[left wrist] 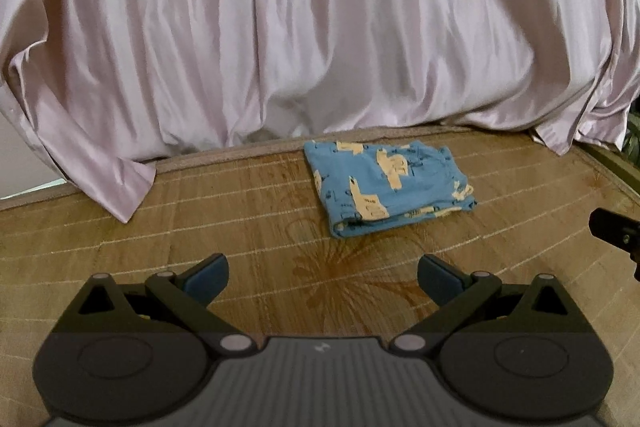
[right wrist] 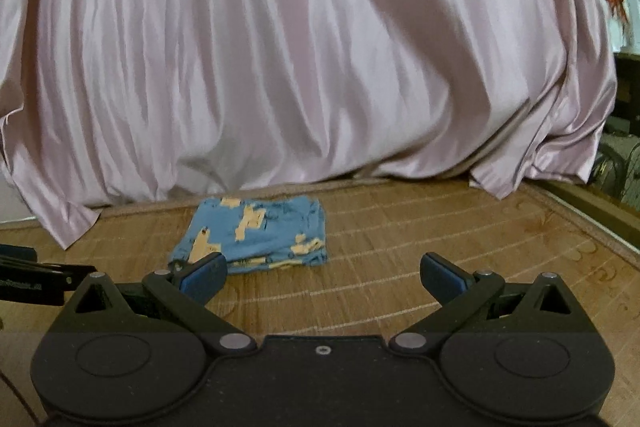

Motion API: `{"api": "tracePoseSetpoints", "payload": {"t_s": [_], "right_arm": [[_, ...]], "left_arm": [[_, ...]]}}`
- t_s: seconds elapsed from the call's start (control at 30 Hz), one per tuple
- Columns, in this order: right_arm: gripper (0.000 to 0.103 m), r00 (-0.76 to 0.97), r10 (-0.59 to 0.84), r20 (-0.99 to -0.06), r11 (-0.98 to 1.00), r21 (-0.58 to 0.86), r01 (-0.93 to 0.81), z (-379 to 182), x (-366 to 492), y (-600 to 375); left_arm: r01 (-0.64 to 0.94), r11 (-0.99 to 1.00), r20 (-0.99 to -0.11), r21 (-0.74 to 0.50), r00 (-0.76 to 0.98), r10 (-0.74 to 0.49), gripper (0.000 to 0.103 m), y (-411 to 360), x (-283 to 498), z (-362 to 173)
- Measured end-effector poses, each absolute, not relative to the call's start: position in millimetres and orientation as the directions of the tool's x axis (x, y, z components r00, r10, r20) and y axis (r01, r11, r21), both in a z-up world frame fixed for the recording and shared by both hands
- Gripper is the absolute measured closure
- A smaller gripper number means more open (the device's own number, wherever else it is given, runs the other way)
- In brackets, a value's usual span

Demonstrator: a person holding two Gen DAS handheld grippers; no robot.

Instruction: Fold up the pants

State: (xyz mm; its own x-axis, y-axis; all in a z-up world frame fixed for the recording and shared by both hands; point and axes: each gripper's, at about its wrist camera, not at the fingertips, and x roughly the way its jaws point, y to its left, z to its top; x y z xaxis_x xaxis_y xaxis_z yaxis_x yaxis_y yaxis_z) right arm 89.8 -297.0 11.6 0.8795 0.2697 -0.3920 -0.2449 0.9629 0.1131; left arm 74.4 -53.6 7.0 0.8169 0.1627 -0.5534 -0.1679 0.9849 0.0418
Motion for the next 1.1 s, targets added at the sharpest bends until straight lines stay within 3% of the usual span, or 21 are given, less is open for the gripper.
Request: {"api": "tracePoseSetpoints", "payload": {"t_s": [0.33,1.1], "right_arm": [[0.001,0.835,0.301,-0.460,0.953,0.112,-0.282,3.5,97.2,-291.3],[0.001,0.829,0.291,-0.477,0.956,0.114,-0.270,1.8,99.2,-296.2]], "left_arm": [[-0.179,0.982,-0.581,0.060,0.794,0.181,0.000,-50.5,77.0,-2.3],[-0.181,0.982,-0.589,0.056,0.788,0.179,0.000,-47.6,72.7,-3.0]]}}
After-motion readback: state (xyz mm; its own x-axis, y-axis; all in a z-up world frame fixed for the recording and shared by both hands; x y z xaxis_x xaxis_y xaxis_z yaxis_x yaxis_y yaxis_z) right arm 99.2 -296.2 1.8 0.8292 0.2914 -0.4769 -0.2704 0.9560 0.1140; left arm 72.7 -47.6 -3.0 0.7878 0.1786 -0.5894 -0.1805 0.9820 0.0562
